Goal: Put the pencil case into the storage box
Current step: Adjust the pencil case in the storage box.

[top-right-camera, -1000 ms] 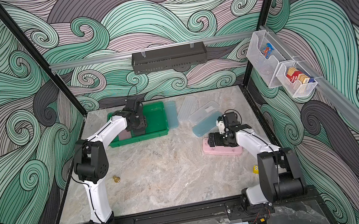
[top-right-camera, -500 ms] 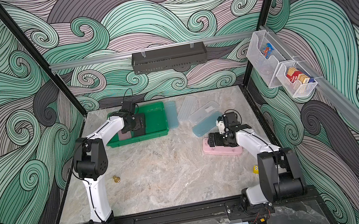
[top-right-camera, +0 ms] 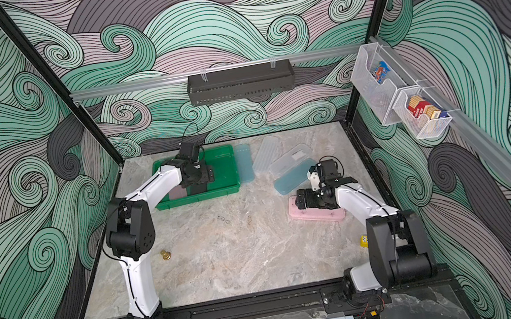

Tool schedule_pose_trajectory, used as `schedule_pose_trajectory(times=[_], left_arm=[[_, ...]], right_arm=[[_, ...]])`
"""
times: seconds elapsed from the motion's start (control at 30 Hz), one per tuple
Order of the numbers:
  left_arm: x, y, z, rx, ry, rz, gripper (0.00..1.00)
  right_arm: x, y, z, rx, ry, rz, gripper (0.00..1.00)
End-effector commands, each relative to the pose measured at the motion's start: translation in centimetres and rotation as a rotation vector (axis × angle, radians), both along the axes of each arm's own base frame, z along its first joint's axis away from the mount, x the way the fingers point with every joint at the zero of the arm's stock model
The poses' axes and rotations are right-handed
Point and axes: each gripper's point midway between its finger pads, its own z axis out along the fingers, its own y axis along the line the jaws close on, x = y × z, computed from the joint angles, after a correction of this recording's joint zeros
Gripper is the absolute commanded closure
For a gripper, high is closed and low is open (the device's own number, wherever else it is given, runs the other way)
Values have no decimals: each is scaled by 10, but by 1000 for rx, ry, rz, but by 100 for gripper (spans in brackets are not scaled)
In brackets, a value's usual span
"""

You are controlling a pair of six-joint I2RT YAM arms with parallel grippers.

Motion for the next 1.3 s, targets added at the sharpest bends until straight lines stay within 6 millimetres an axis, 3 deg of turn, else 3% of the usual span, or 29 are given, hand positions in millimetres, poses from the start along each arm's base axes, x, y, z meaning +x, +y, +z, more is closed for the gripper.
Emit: schedule_pose_trajectory(times=[0.0,0.27,0.53,0.87,1.27], left_arm=[[11,-25,0,-69,-8,-41,8],[24,-35,-20,-85,-26,-48,8],[20,-32,-43,-83,11,-22,8],[-1,18,-51,87,65,91,8],[-20,58,-51,257,91,167,10]], right_arm=[[3,4,0,10,-2,11,1],[3,4,-1,8,-1,13,1],[2,3,-2,4,0,12,1],[3,5,-2,8,-2,12,1],[3,10,-1,8,-5,30,1]])
